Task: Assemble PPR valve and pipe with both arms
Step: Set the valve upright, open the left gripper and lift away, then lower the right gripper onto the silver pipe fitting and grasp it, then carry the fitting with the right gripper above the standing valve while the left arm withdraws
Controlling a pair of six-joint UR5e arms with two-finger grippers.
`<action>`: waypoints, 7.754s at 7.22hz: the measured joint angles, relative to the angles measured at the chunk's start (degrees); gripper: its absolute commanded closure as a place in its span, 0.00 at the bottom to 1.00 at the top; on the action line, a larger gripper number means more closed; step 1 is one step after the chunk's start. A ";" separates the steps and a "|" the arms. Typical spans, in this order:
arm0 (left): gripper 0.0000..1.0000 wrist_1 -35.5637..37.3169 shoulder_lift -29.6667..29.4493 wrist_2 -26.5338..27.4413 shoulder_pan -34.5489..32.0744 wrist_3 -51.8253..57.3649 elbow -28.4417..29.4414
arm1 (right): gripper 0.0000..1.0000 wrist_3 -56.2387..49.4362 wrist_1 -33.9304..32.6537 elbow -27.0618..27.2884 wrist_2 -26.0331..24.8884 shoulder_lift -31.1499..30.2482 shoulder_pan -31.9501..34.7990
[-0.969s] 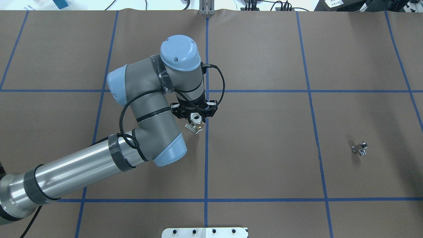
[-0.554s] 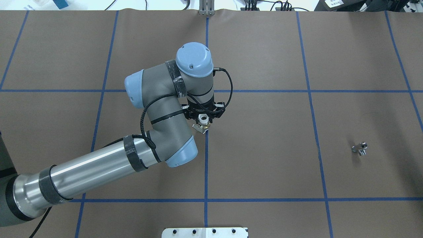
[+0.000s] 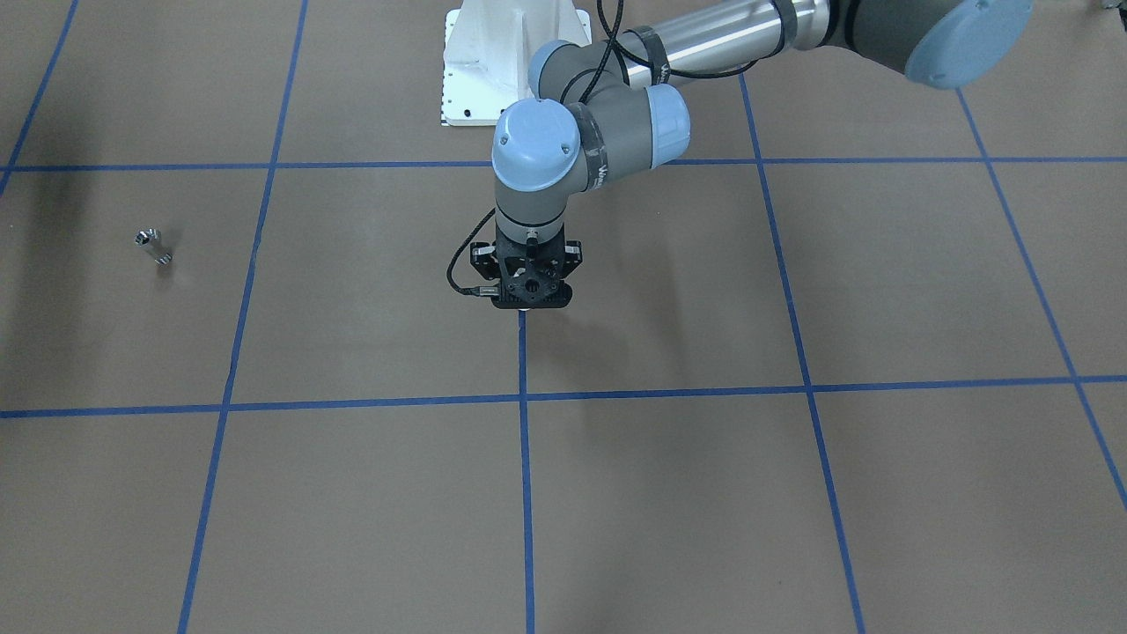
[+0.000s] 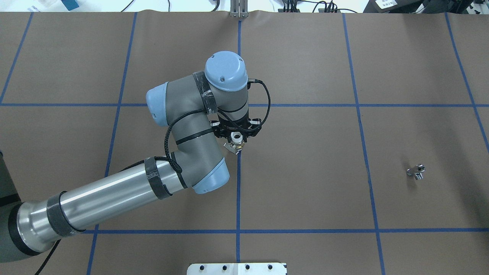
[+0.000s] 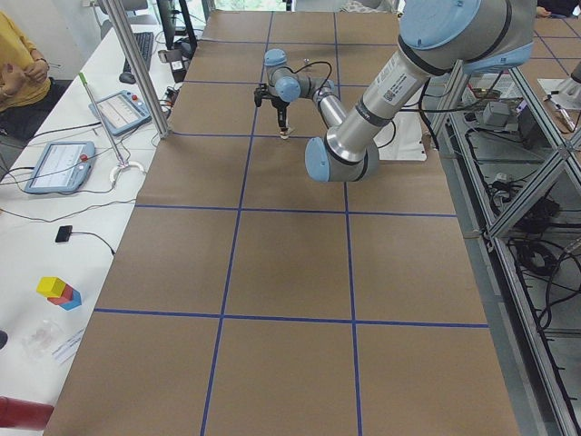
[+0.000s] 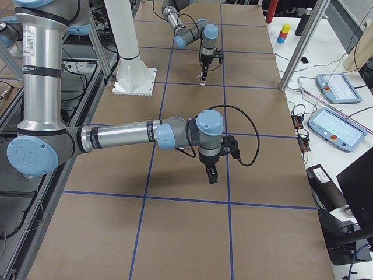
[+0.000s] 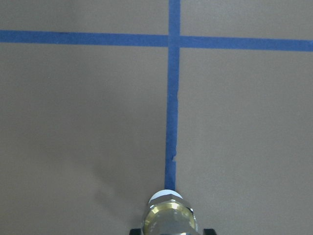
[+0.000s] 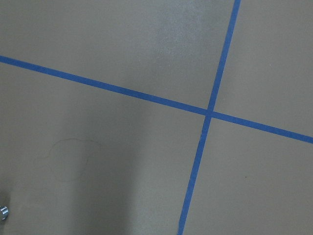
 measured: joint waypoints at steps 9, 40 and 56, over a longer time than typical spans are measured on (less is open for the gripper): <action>0.01 2.47 18.83 -0.41 -5.98 4.53 -27.56 | 0.00 8.95 0.57 2.80 3.33 0.38 -3.00; 0.01 9.10 33.63 -1.05 -12.03 25.10 -40.63 | 1.00 55.34 22.83 6.14 -12.66 -3.90 -38.97; 0.00 0.08 48.29 -19.09 -62.26 101.68 -5.78 | 1.00 90.41 -16.82 -6.41 -19.47 56.54 -51.73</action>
